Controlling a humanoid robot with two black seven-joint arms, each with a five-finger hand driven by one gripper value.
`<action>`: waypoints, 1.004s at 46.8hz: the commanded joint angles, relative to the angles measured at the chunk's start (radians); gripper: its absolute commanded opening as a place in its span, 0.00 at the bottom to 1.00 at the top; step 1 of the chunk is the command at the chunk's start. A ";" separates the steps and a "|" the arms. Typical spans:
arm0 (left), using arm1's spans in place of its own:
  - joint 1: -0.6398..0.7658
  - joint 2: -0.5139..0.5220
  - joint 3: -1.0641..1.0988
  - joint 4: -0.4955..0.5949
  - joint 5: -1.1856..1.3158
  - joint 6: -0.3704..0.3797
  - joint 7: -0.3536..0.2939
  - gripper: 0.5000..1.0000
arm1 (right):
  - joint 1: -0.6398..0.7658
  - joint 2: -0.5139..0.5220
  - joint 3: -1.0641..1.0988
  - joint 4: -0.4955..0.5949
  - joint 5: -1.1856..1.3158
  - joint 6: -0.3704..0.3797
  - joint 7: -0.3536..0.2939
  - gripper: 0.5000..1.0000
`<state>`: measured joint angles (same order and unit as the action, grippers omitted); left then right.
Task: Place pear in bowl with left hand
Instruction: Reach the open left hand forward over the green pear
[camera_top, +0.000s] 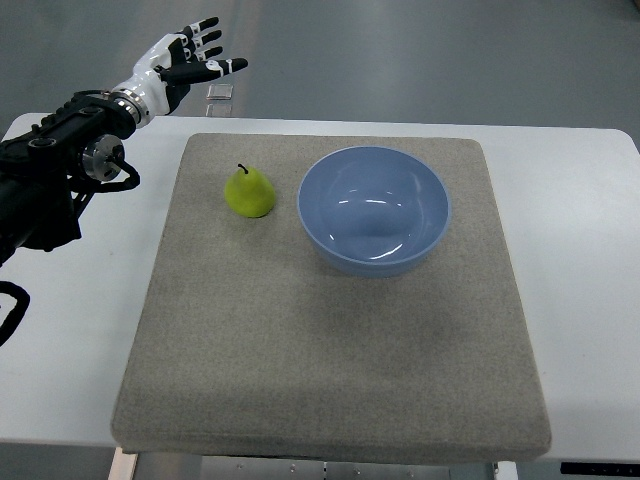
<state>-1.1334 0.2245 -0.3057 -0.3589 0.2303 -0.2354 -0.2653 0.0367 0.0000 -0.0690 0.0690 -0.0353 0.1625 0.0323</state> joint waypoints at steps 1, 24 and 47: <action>-0.008 0.010 0.002 -0.012 0.075 -0.027 0.000 0.98 | 0.000 0.000 0.000 0.000 0.000 0.000 0.000 0.85; -0.060 0.131 0.042 -0.159 0.437 -0.165 0.001 0.98 | 0.000 0.000 0.000 0.000 0.000 0.000 0.000 0.85; -0.181 0.317 0.224 -0.525 0.701 -0.177 0.001 0.98 | 0.000 0.000 0.000 0.000 0.000 -0.001 0.000 0.85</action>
<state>-1.3066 0.5412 -0.0824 -0.8836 0.8690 -0.4130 -0.2638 0.0368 0.0000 -0.0690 0.0690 -0.0353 0.1626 0.0322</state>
